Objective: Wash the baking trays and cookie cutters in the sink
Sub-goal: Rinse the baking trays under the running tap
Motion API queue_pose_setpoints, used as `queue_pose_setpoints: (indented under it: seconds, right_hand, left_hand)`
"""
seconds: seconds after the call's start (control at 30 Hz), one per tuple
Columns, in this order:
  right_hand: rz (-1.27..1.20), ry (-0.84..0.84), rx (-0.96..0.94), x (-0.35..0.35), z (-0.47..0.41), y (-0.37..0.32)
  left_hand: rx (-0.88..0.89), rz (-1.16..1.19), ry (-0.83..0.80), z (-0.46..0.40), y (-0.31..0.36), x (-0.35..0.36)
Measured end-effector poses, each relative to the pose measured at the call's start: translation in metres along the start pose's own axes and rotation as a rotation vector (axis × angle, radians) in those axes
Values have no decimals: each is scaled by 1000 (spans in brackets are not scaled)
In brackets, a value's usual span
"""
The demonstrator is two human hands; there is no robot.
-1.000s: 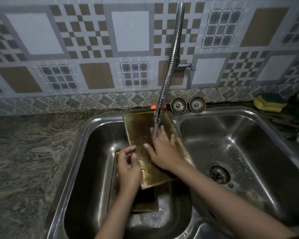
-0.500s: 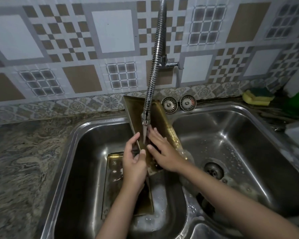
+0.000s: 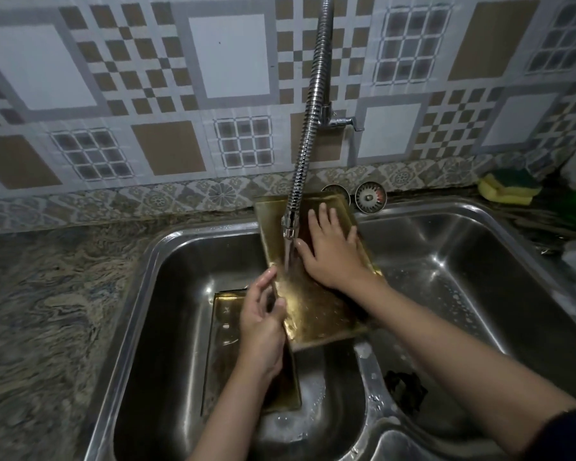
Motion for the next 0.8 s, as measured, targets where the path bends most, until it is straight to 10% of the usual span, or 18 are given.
queue_pose_setpoints:
  seconds: [0.2, 0.33, 0.53, 0.67, 0.8]
  right_hand:
    - [46, -201, -529, 25, 41, -20]
    - [-38, -46, -57, 27, 13, -8]
    - [-389, -234, -433, 30, 65, -37]
    - [-412, 143, -204, 11, 71, 10]
    - [-890, -80, -22, 13, 75, 6]
  left_hand:
    - [-13, 106, 103, -2, 14, -26]
    - [-18, 28, 63, 7, 11, -28]
    - [-44, 4, 231, -4, 7, -50]
    - [-93, -5, 353, -11, 17, -85]
    - [-186, 20, 342, -11, 10, -81]
Point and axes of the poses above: each hand's wrist, its own z-axis away from the middle knuckle, its own x-axis out of the palm, y = z × x, the point moved 1 cm from there along -z, towards the middle knuckle
